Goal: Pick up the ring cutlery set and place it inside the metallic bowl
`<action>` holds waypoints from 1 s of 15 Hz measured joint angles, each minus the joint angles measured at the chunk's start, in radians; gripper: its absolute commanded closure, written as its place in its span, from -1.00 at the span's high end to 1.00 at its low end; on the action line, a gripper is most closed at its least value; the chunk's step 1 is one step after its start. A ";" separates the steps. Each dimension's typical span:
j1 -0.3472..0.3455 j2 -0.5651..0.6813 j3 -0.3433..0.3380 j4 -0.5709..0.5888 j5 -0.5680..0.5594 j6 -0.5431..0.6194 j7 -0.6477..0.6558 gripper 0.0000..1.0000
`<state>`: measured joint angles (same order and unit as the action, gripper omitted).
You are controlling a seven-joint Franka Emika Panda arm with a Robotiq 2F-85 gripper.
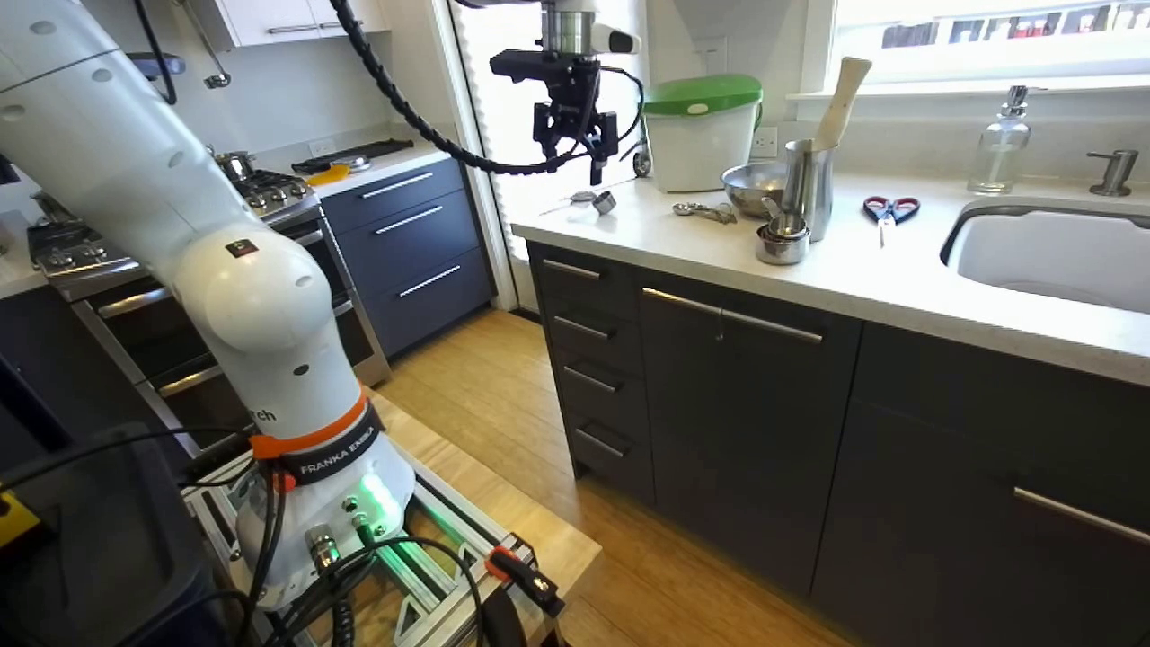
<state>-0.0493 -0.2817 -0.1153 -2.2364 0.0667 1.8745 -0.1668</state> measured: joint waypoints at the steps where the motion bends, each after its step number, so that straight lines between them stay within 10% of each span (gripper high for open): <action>1: 0.000 0.011 0.011 0.009 0.004 0.038 0.054 1.00; 11: -0.023 0.172 0.062 0.102 -0.097 0.377 0.608 1.00; 15: -0.023 0.262 0.097 0.178 -0.266 0.326 0.796 1.00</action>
<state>-0.0722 -0.0197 -0.0181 -2.0580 -0.1992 2.2004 0.6296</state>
